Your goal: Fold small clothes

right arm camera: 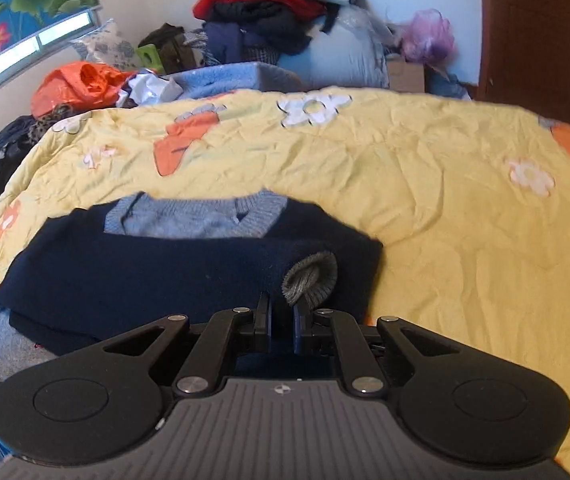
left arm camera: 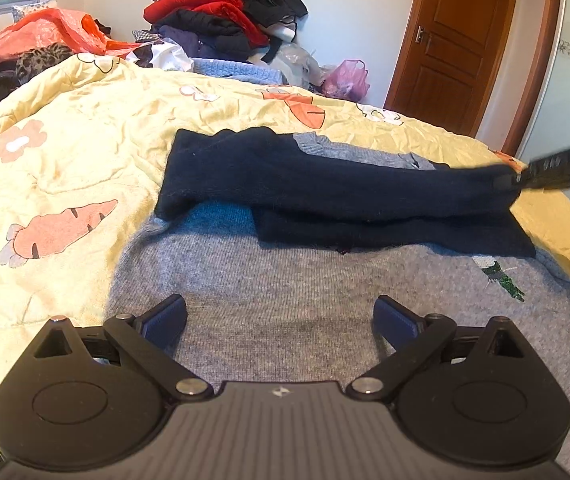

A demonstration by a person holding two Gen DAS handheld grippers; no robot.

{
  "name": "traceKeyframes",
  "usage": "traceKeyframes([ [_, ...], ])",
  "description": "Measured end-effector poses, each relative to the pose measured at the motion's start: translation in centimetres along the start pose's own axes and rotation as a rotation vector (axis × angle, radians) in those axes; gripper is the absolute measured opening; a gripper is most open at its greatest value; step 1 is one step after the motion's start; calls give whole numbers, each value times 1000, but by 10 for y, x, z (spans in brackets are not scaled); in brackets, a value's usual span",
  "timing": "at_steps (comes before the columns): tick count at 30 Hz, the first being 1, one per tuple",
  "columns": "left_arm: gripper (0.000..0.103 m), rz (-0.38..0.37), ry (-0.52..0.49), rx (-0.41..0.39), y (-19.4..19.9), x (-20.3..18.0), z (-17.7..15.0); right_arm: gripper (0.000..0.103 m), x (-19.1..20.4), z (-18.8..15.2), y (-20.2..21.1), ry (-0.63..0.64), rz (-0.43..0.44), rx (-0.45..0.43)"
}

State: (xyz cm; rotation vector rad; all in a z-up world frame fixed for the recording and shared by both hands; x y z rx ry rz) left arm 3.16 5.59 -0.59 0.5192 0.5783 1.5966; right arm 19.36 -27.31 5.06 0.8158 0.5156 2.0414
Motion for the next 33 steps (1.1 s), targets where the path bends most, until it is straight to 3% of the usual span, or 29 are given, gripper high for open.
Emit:
traceKeyframes([
  [4, 101, -1, 2, 0, 0, 0, 0, 13, 0, 13, 23, -3, 25, -74],
  [8, 103, -8, 3, 2, -1, -1, 0, 13, -24, 5, 6, -50, -41, 5],
  [11, 103, -5, -3, 2, -1, -1, 0, 13, -29, -7, -1, -71, -13, 0],
  [13, 103, 8, -10, 3, 0, -3, 1, 21, -29, -9, -1, -93, -4, -21],
  [14, 103, 29, -16, 1, 1, -4, 2, 34, -30, -10, 0, -108, -7, -35],
  [15, 103, 48, -30, -10, 5, -6, 4, 40, -31, -9, 4, -122, -15, -51],
  [17, 103, 45, -69, -63, 11, -14, 17, 40, -26, -8, 19, -115, -36, -132],
  [19, 103, 24, -78, -107, 10, -23, 38, 40, -14, -9, 33, -107, -3, -225],
  [22, 103, 20, -113, -132, -15, -45, 71, 42, 12, -12, 21, -26, 39, -203],
  [26, 103, 109, -173, -123, -65, -68, 103, 42, 26, -14, -22, 59, -27, -117],
  [29, 103, 142, -195, -21, -111, -69, 109, 42, 20, -13, -46, 78, -105, -97],
  [33, 103, 57, -142, 1, -138, -41, 109, 41, 5, -20, -56, 64, -104, -120],
])
Point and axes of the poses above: each gripper's, at about its wrist camera, not at the fingertips, and y roughly against the way its jaws point, x to its left, z to its top, the point moved 1 cm from there along -y, roughly the way its jaws point, and after that the axes turned 15 degrees about z, right-handed, at the moved point
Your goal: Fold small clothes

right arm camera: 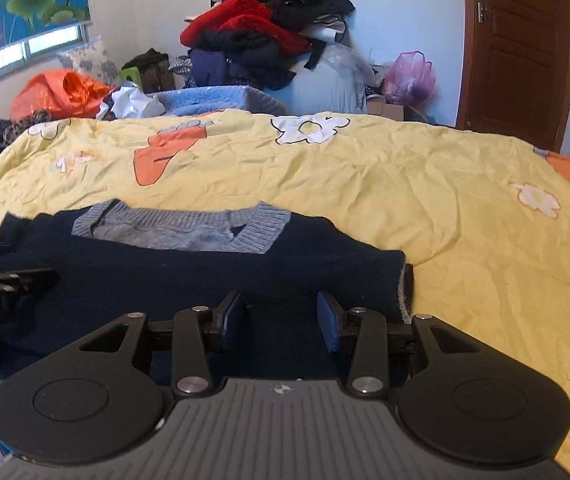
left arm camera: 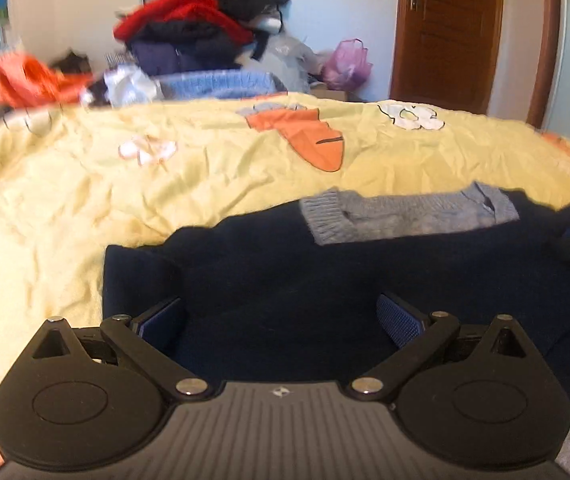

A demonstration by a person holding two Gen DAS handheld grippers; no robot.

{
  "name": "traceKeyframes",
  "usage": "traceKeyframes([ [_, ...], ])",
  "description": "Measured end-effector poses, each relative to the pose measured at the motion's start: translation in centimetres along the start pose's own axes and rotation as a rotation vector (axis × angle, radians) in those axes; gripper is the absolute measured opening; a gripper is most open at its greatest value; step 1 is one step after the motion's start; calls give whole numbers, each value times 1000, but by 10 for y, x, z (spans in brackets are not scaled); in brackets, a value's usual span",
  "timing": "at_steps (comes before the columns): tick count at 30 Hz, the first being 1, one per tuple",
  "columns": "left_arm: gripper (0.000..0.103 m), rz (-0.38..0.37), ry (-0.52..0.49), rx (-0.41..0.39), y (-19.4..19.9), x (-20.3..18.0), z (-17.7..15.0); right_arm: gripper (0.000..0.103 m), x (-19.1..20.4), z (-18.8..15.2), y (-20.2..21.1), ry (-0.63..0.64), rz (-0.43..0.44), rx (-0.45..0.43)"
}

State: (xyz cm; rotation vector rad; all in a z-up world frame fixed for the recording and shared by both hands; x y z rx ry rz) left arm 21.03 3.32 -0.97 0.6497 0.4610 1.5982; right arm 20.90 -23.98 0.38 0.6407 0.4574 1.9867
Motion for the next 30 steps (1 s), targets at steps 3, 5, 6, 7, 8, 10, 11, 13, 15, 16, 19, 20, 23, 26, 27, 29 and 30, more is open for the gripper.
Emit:
traceKeyframes([
  [3, 103, 97, 27, 17, -15, 14, 8, 42, -4, -8, 0, 27, 14, -38],
  [5, 103, 147, -7, 5, -11, 12, 10, 44, 3, -9, 0, 64, -1, -35],
  [6, 103, 203, -27, -7, -5, 9, 9, 45, 7, -7, 3, 64, -5, -27],
  [7, 103, 250, -32, -13, 5, 7, 8, 49, 11, -6, 8, 46, -9, -30],
  [8, 103, 251, -18, -17, 19, 7, 5, 52, 16, -6, 18, 22, -4, -43],
  [10, 103, 139, 13, -30, 47, 7, -8, 63, 27, -14, 39, 4, 51, -79],
  [11, 103, 91, 8, -25, 57, 3, -15, 72, 31, -20, 44, 1, 68, -77],
  [13, 103, 58, -30, -5, 65, -7, -32, 73, 36, -32, 43, 4, 61, -34],
  [15, 103, 46, -28, -14, 62, -8, -45, 73, 37, -43, 36, 32, 23, -6],
  [16, 103, 31, 0, -14, 61, -3, -48, 76, 38, -47, 35, 55, 13, -18],
  [19, 103, 51, -3, -5, 62, 0, -44, 78, 38, -46, 31, 60, -5, -8],
  [20, 103, 80, -18, -3, 69, -2, -44, 76, 39, -45, 31, 64, -19, -6],
  [23, 103, 48, 0, 5, 105, 1, -53, 74, 47, -47, 49, 9, -68, -14],
  [26, 103, -34, -29, 29, 130, -3, -78, 79, 58, -65, 73, -35, -4, -22],
  [27, 103, -29, -59, 59, 128, -6, -88, 79, 60, -73, 74, -33, -5, 6],
  [29, 103, -9, -91, 29, 131, -4, -107, 83, 64, -90, 80, 50, -34, 22],
  [30, 103, -13, -89, 23, 134, 2, -112, 84, 63, -94, 85, 74, -50, 26],
])
Point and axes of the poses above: each gripper's, at about its wrist camera, not at the fingertips, and y roughly against the way its jaws point, x to its left, z to its top, the point moved 1 cm from there along -y, roughly the way its jaws point, and after that the axes turned 15 degrees about z, right-handed, at the moved point
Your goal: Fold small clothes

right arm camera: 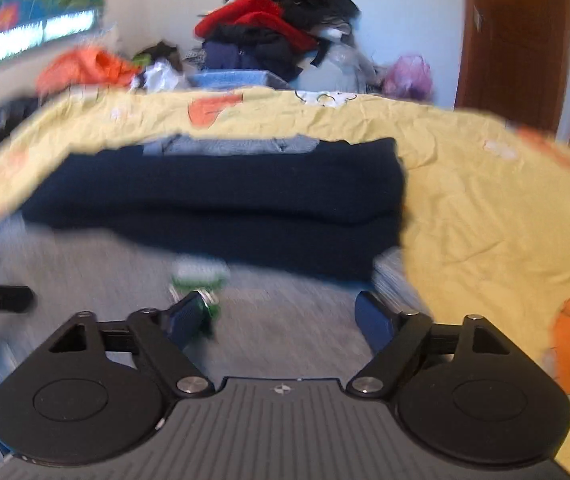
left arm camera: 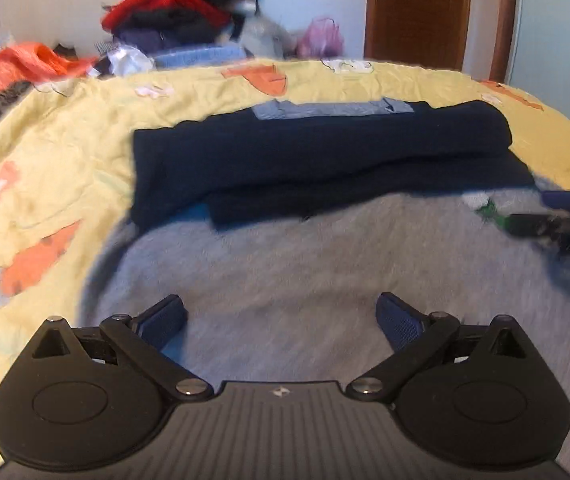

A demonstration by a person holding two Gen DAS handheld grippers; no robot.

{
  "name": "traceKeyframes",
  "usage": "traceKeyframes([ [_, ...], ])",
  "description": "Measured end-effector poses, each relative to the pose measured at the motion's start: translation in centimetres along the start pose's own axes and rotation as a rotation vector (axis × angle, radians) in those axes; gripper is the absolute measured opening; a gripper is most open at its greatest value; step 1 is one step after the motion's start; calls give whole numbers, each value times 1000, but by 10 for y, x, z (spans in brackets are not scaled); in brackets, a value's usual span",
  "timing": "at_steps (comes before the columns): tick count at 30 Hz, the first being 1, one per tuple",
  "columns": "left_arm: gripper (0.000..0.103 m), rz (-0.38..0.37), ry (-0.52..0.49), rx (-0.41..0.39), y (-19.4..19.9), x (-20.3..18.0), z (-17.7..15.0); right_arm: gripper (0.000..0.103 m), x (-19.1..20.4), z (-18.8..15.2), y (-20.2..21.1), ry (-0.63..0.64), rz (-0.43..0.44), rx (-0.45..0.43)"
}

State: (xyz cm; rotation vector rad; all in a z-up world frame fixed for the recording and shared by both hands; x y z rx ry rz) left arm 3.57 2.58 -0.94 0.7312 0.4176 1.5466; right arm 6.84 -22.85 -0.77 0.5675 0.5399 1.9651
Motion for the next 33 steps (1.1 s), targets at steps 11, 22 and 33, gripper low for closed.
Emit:
traceKeyframes([
  [11, 103, -80, 85, 51, 34, 17, -13, 88, 29, -8, 41, -29, 49, 18],
  [22, 103, -1, 18, 21, 67, 21, -49, 85, 12, -35, 74, -50, -36, 29],
  [33, 103, 17, 18, 16, 96, 23, -92, 102, 50, -71, 84, 21, 12, 43],
])
Point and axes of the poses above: each gripper's, at about its wrist camera, not at the fingertips, and y roughly against the way its jaws point, x to its left, z to its top, the point moved 1 cm from there along -y, roughly the way its jaws point, and after that the axes turned 15 degrees about z, right-handed, at the moved point
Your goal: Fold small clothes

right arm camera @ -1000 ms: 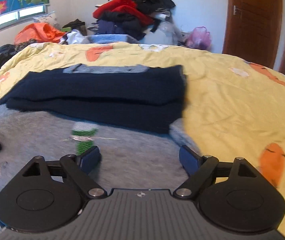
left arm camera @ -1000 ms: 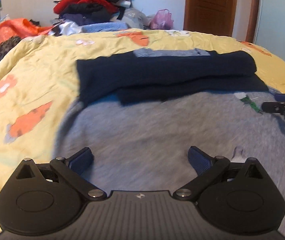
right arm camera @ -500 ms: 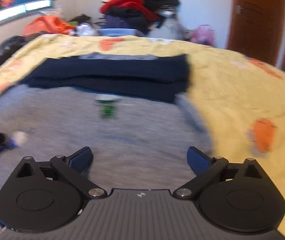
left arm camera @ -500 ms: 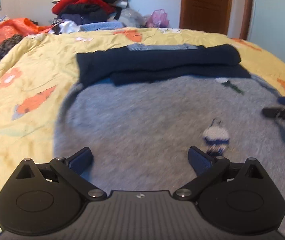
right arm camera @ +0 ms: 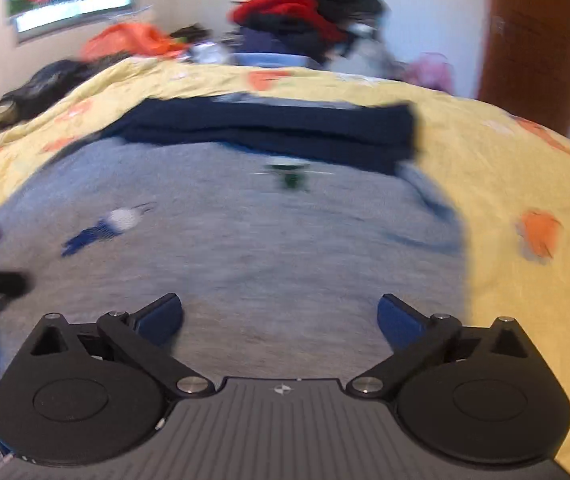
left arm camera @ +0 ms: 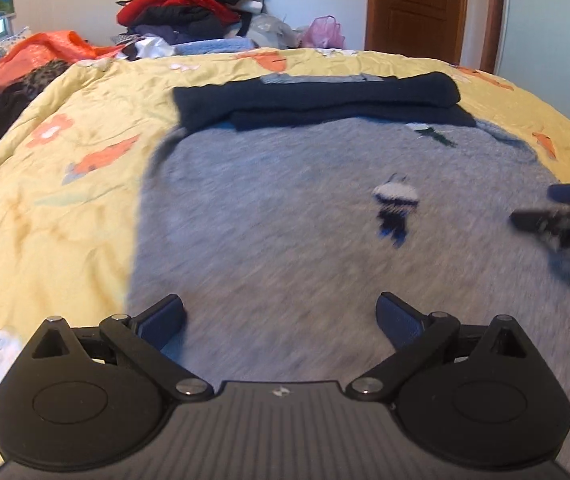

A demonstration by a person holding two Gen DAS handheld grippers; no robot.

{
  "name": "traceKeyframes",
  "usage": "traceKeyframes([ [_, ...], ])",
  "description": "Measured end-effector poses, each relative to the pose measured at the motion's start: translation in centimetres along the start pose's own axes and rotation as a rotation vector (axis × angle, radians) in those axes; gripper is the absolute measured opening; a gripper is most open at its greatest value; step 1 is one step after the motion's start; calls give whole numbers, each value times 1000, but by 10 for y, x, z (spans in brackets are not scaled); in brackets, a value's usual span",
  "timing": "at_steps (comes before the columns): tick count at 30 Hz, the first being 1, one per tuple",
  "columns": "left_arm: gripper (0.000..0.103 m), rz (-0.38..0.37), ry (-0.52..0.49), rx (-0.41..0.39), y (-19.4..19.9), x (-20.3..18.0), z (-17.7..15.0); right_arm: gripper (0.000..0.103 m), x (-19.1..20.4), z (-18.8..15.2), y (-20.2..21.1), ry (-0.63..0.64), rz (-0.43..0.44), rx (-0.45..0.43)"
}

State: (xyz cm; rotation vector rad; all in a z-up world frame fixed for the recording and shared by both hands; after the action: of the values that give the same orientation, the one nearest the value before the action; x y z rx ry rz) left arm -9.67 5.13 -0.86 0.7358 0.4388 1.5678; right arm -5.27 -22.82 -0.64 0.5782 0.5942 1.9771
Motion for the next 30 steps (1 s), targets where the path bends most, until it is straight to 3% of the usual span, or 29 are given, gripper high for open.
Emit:
traceKeyframes([
  [3, 103, 17, 16, 13, 10, 13, -7, 101, -21, -4, 13, -42, -40, -8],
  [6, 103, 3, 60, 14, 29, 15, -9, 93, -10, 1, 23, -42, -53, 24],
  [9, 103, -69, 84, 4, 48, 4, -15, 97, 25, -2, 43, -17, 77, -8],
  [12, 103, -96, 33, 32, 50, -17, -30, 97, 59, -24, 43, 46, 131, 55],
  [13, 103, -68, 6, 25, 49, -22, -36, 102, 65, -34, 40, 66, 121, 83],
  [15, 103, -44, -36, -15, 54, -24, -45, 102, 66, -49, 47, 105, 103, 31],
  [21, 103, -10, -15, 31, 61, -5, -48, 102, 34, -57, 69, 6, 17, 38],
  [23, 103, -5, -8, 13, 70, -6, -46, 97, 38, -54, 73, -16, -3, 53],
  [27, 103, -85, -23, -37, 88, -23, -46, 98, 64, -55, 83, 5, 65, 31],
  [30, 103, -74, -98, 12, 81, -38, -59, 101, 85, -63, 77, 82, 77, 82],
])
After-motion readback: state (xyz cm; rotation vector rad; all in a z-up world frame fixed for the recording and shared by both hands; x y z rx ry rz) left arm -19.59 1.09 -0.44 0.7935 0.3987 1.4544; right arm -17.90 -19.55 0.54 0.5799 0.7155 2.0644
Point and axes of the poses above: each gripper's, at about its wrist camera, not at the fingertips, and y roughly against the way its jaws point, x to its left, z to its top, the point moved 1 cm from there along -y, roughly the way its jaws point, and after that the axes turned 15 degrees about z, right-handed, at the moved point
